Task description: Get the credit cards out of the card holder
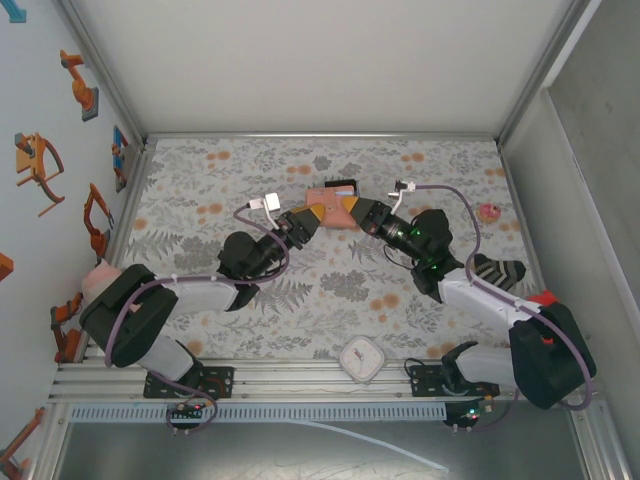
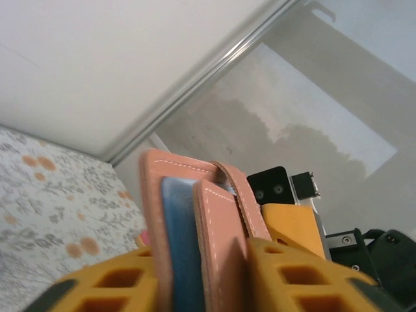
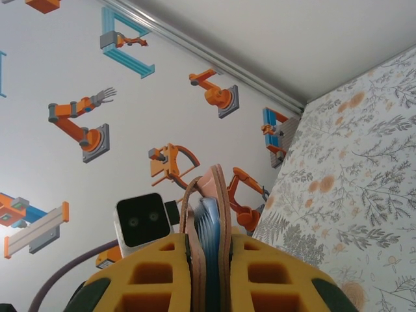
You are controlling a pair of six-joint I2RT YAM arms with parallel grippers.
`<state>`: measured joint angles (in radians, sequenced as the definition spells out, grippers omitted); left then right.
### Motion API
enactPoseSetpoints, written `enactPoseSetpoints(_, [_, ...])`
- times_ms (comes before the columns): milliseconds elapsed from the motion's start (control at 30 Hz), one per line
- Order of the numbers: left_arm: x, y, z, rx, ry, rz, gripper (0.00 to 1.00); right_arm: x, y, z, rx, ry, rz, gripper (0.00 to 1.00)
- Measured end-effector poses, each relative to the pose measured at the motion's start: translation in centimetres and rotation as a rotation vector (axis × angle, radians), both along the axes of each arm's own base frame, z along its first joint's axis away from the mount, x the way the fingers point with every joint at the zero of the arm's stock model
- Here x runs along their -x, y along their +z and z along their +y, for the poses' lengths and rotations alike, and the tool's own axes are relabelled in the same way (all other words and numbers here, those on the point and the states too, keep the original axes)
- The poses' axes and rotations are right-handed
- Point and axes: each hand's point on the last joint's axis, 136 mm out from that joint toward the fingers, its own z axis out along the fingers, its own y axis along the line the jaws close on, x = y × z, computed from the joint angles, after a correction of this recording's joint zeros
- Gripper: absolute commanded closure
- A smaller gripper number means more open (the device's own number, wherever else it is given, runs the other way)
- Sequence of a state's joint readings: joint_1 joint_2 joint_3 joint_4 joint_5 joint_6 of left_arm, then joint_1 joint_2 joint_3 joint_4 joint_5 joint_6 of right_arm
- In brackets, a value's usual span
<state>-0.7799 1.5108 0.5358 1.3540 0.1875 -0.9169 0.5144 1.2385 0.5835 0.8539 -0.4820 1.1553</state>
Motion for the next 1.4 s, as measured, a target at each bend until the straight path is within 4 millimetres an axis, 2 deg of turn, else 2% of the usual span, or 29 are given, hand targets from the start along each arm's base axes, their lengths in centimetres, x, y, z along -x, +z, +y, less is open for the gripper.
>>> enactPoseSetpoints(100, [0.2,0.4,0.2,0.003,-0.020,-0.002,0.93,0.0,-0.2,-0.1,0.011,0.004,-0.003,0.78])
enactPoseSetpoints(233, [0.8,0.7,0.8,-0.058,-0.042,0.009,0.99,0.6,-1.4,-0.2,0.089,0.029,-0.004,0.51])
enactPoseSetpoints(333, [0.8,1.0,1.5,-0.200,-0.027,0.027,1.00,1.4,-2.1,-1.2,0.219,0.019,-0.031,0.41])
enactPoseSetpoints(400, [1.1,2.1,1.6,-0.304,-0.031,0.018,1.00,2.1,-1.2,-1.9,0.299,0.004,-0.087,0.33])
enactPoseSetpoints(500, [2.5,4.3,2.1,-0.436,-0.062,-0.027,1.00,3.6,1.6,-3.4,0.414,-0.029,-0.231,0.23])
enactPoseSetpoints(600, [4.5,4.9,2.6,-0.553,-0.132,-0.059,1.00,5.7,3.5,-4.1,0.489,-0.012,-0.367,0.23])
enactPoseSetpoints(700, [6.2,3.7,2.8,-0.648,-0.223,-0.054,1.00,7.3,3.7,-3.9,0.539,0.063,-0.444,0.26])
enactPoseSetpoints(867, [9.0,0.5,2.9,-0.754,-0.389,-0.022,1.00,8.5,1.7,-2.5,0.615,0.213,-0.463,0.27])
enactPoseSetpoints(1000, [10.8,-0.3,2.7,-0.775,-0.480,-0.036,1.00,9.9,0.3,-0.9,0.641,0.337,-0.477,0.27])
enactPoseSetpoints(1100, [11.4,0.0,2.4,-0.774,-0.518,-0.054,1.00,10.8,-0.7,0.3,0.649,0.414,-0.488,0.28])
enactPoseSetpoints(1400, [11.2,-0.3,1.7,-0.779,-0.549,-0.060,1.00,12.6,-2.7,2.6,0.638,0.560,-0.485,0.33])
